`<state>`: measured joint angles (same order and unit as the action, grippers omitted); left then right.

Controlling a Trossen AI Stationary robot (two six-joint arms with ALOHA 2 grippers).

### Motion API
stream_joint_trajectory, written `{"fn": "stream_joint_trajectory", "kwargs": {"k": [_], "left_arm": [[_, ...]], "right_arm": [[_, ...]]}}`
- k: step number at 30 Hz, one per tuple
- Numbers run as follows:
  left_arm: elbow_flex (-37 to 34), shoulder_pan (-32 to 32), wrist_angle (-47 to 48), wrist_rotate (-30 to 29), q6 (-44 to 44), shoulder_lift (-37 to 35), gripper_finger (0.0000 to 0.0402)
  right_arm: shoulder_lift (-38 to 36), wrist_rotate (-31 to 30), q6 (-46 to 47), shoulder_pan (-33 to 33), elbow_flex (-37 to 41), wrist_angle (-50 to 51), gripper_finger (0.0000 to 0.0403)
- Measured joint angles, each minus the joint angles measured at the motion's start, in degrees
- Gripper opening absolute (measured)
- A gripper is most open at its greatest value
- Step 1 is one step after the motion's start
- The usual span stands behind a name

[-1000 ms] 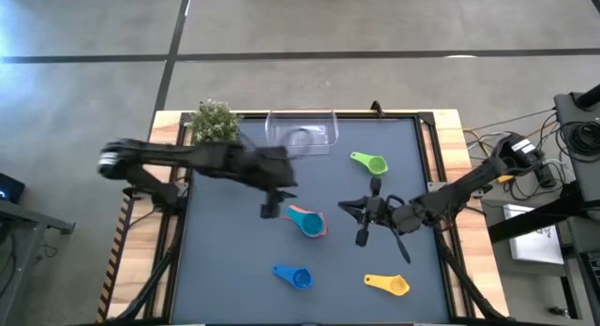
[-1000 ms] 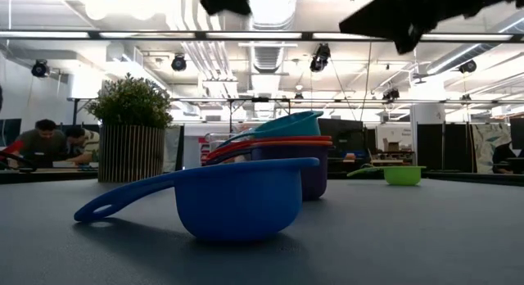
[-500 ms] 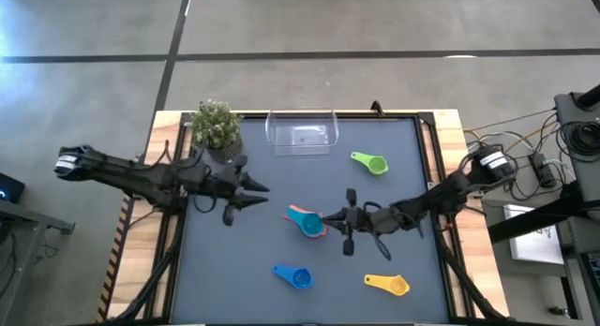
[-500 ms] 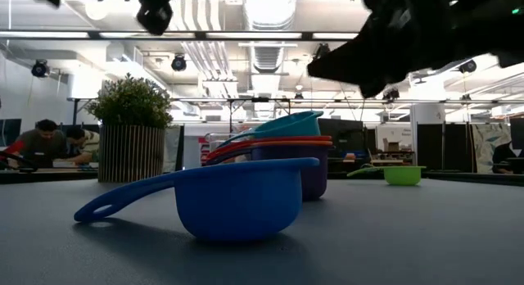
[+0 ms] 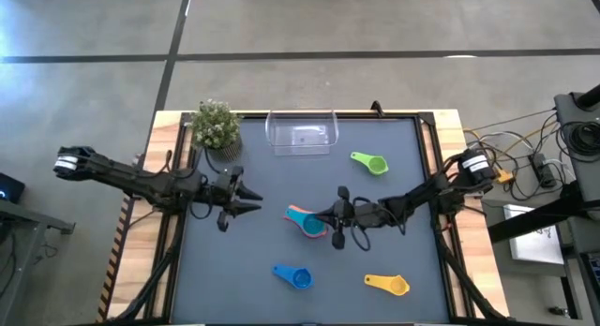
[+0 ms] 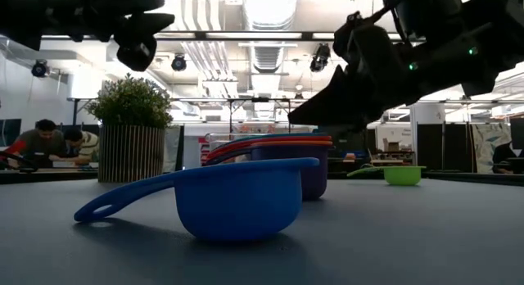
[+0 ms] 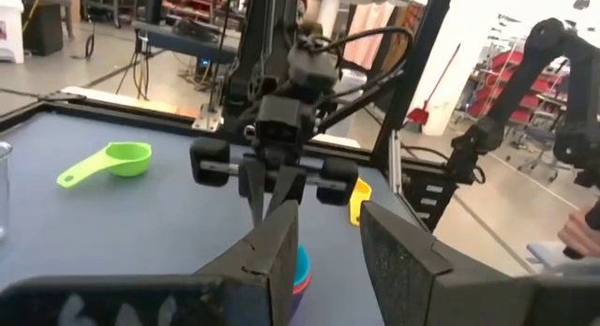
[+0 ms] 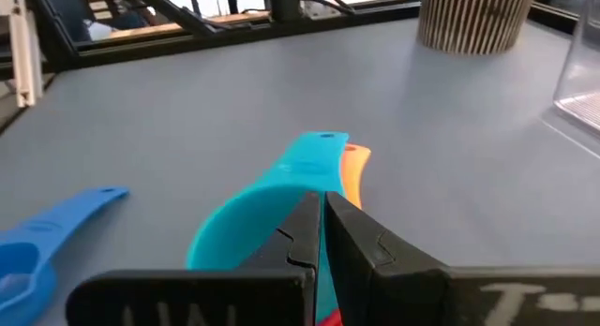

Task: Nest measuring cups in basket
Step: Stack the light blue measuring cup on top of the red measuring cup, then stack the green measuring cup on top of the light blue measuring cup

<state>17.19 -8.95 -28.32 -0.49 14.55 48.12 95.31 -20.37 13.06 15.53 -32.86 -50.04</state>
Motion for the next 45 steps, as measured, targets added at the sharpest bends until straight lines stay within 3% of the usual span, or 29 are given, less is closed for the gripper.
{"fn": "stream_joint_trajectory", "kwargs": {"k": [5,8,11,17,20,26,32,35,45], "left_arm": [[0.0,-0.2,-0.2,0.0,0.2,0.5,0.01],[0.0,-0.3,-0.1,0.0,0.5,0.5,0.01],[0.0,-0.4,-0.2,0.0,0.5,0.5,0.01],[0.0,-0.4,-0.1,0.0,-0.4,0.5,0.01],[0.0,-0.4,-0.1,0.0,-0.5,0.5,0.01],[0.0,-0.4,-0.1,0.0,-0.5,0.5,0.01],[0.0,-0.4,2.5,0.0,2.0,0.6,0.01],[0.0,-0.3,2.7,0.0,4.7,0.7,0.01],[0.9,-0.3,1.7,-0.4,2.5,0.8,0.01]], "right_arm": [[-4.3,-0.4,-2.3,0.0,0.1,1.1,0.0009],[-9.5,-3.1,-3.4,-0.4,0.2,7.5,0.0009],[-16.6,-6.6,0.9,-2.7,-0.5,22.5,0.0009],[-29.2,-6.8,12.6,-10.1,-6.9,61.7,0.0023],[-33.2,-6.8,12.9,-13.0,-8.9,71.8,0.0039],[-37.5,-6.8,4.5,-15.7,-9.1,77.4,0.0079],[-38.6,-6.7,3.9,-15.7,-9.1,78.6,0.0097],[-38.2,-6.2,5.1,-15.7,-9.1,79.7,0.0095],[-33.8,-6.1,11.5,-19.1,-9.0,90.2,0.0059]]}}
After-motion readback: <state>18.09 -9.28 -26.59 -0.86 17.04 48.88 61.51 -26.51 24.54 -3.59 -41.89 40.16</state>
